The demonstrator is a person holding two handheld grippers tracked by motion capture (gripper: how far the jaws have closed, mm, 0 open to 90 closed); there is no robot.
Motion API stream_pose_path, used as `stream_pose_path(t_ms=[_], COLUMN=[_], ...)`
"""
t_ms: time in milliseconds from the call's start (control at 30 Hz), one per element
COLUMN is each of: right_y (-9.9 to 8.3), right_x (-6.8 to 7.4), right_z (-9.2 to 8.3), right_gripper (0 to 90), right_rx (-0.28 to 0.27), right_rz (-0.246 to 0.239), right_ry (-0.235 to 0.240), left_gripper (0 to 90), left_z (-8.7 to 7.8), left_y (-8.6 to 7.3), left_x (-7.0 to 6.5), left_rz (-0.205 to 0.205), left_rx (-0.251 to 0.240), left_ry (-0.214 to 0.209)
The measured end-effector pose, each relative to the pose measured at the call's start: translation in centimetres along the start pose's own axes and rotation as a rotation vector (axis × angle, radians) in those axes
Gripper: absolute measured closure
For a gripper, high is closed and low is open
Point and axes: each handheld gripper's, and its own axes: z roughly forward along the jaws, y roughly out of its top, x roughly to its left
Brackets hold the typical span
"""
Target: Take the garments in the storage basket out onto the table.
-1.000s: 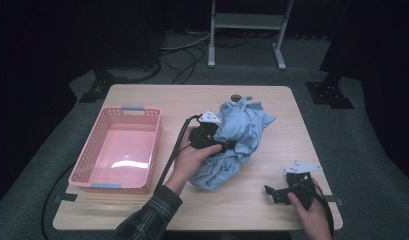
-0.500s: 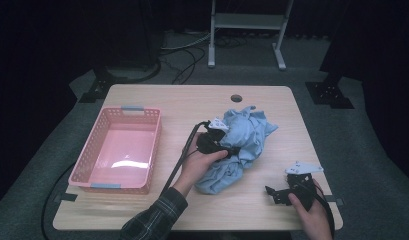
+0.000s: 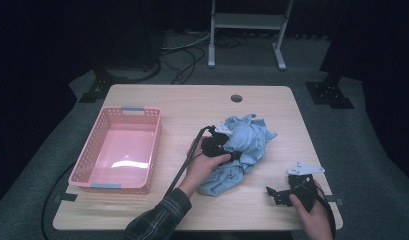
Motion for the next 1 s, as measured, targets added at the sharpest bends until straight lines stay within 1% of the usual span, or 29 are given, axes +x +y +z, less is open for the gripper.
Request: stream_pose_path(t_ms=[267,467,500,600,833,1000], right_y=[0.0,0.0,0.0,0.0,0.0,0.0], right_x=[0.0,0.0,0.0,0.0,0.0,0.0], right_z=[0.0,0.0,0.0,0.0,0.0,0.0], right_gripper=[0.0,0.0,0.0,0.0,0.0,0.0], right_rx=[-0.001,-0.001,-0.001,-0.001,-0.001,-0.001], right_rz=[0.001,-0.001,0.0,0.0,0.0,0.001], right_ry=[-0.001,-0.001,-0.001,-0.001,-0.001,-0.001], left_gripper=[50.9,49.7,49.0,46.9,42.8,37.0], left_z=[1.0,1.4,1.6,1.8,2.0,2.2], left_y=[-0.5,-0.7,-0.7,-0.8,-0.8,-0.8], left_x=[0.0,-0.1,-0.2,-0.3,-0.3,-0.4], left_rz=[0.005,0.014,0.012,0.03,0.033,0.052], left_rx=[0.034,0.045,0.046,0.054,0.062,0.065], left_ry=[0.003,0.009,0.01,0.019,0.026,0.043])
